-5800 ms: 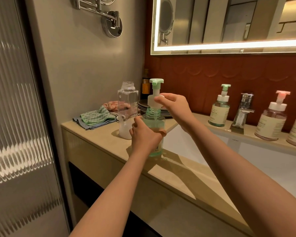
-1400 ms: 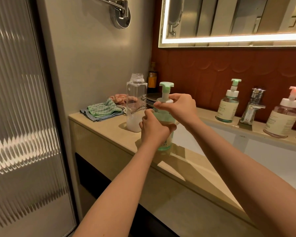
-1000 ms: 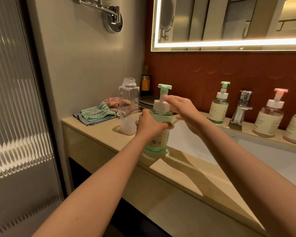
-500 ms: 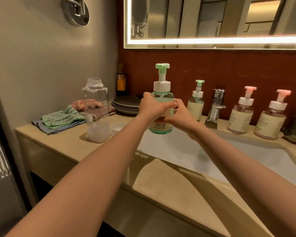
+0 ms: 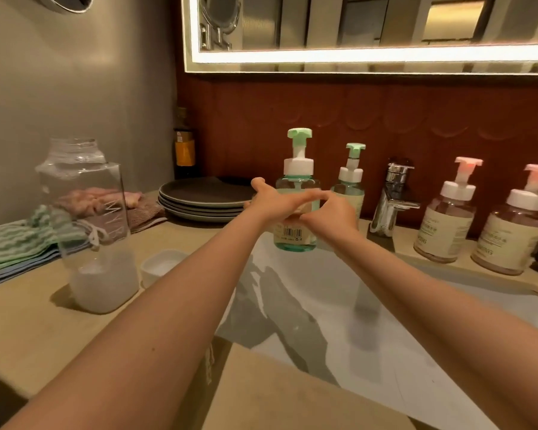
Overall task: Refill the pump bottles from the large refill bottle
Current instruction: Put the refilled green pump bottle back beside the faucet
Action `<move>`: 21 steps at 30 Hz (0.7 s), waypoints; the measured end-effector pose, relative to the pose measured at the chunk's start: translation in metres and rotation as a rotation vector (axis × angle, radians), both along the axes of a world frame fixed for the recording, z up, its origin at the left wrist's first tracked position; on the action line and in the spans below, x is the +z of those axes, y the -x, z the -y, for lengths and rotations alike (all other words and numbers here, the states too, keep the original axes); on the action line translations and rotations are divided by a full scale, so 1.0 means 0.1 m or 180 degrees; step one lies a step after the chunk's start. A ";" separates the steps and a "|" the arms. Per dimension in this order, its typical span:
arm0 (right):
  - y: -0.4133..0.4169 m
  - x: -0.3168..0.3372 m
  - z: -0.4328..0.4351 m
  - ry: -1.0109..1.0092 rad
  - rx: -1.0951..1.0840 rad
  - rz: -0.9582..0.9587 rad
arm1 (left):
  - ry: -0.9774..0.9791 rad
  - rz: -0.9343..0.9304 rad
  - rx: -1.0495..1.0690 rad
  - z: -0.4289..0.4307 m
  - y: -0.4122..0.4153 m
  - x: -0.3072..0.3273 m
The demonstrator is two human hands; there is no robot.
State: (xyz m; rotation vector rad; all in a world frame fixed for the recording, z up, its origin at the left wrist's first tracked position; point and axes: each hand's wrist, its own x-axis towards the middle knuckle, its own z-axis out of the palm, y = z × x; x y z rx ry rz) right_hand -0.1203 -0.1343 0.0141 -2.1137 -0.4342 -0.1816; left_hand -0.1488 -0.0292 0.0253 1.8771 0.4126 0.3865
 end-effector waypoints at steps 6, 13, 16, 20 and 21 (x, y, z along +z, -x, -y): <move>-0.48 -0.04 -0.19 -0.0149 -0.0319 -0.0080 | 0.0320 0.0096 -0.0021 -0.10 -0.41 0.07; -0.82 -0.19 -0.42 -0.0176 -0.0531 -0.0232 | 0.0088 -0.0034 -0.0264 -0.13 -0.75 -0.02; -0.91 -0.24 -0.47 -0.0126 -0.0504 -0.0179 | 0.0093 0.0009 -0.0184 -0.14 -0.85 -0.09; -0.99 -0.32 -0.51 0.0045 -0.0503 0.0025 | 0.0196 0.0056 -0.0246 -0.18 -0.90 -0.14; -1.01 -0.32 -0.53 0.0086 -0.0544 0.0075 | 0.0253 0.0089 -0.0262 -0.20 -0.92 -0.16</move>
